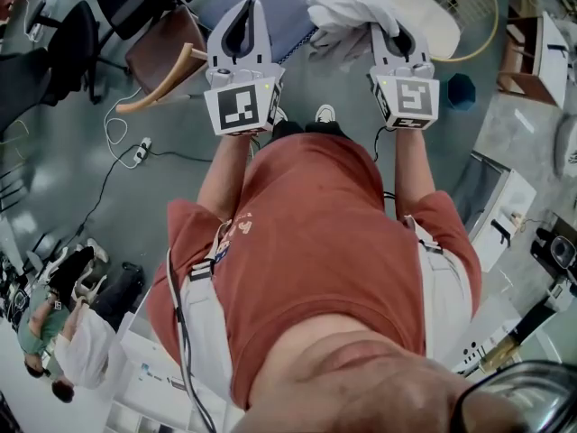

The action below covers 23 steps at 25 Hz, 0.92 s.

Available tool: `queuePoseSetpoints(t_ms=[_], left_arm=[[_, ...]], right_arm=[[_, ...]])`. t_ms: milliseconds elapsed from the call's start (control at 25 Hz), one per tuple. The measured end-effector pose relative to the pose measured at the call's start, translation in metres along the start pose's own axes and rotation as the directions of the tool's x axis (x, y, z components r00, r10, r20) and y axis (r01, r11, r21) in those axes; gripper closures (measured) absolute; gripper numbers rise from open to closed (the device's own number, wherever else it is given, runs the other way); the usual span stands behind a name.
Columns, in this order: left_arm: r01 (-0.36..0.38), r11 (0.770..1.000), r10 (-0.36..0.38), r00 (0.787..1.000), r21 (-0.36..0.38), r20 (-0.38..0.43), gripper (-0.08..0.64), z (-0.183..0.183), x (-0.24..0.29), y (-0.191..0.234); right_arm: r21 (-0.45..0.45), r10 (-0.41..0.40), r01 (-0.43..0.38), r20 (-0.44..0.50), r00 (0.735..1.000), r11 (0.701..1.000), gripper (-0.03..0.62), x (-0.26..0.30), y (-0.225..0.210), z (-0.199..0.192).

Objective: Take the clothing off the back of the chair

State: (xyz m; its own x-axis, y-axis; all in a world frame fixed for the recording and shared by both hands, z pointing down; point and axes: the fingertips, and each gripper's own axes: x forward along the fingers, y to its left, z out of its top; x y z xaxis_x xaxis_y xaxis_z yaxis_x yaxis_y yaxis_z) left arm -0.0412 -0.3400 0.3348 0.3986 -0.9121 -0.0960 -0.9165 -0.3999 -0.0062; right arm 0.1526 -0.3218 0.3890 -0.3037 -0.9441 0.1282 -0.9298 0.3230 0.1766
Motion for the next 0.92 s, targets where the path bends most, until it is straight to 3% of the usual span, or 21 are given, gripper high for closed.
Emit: queuePoseSetpoints(t_ms=[200,360,640,920], left_arm=[[0.006,0.999,-0.01,0.997,0.053,0.078,0.546,0.049,-0.001,0.0],[0.009,1.0,-0.013,0.99,0.025,0.143,0.546,0.08,0.002,-0.001],[0.005,1.0,-0.007,0.984,0.016,0.175,0.546,0.095,0.007,-0.001],[0.006,1.0,-0.008,0.983,0.008,0.182,0.546,0.1,0.01,-0.004]], right_arm=[[0.045,-0.096,0.091,0.111,0.989,0.995,0.541,-0.018,-0.032,0.049],[0.047,-0.136,0.129,0.189,0.973,0.991,0.543,-0.027,-0.048,0.082],[0.056,-0.19,0.181,0.31,0.932,0.982,0.546,-0.047,-0.063,0.132],[0.087,-0.204,0.185,0.35,0.914,0.979,0.549,-0.053,-0.07,0.149]])
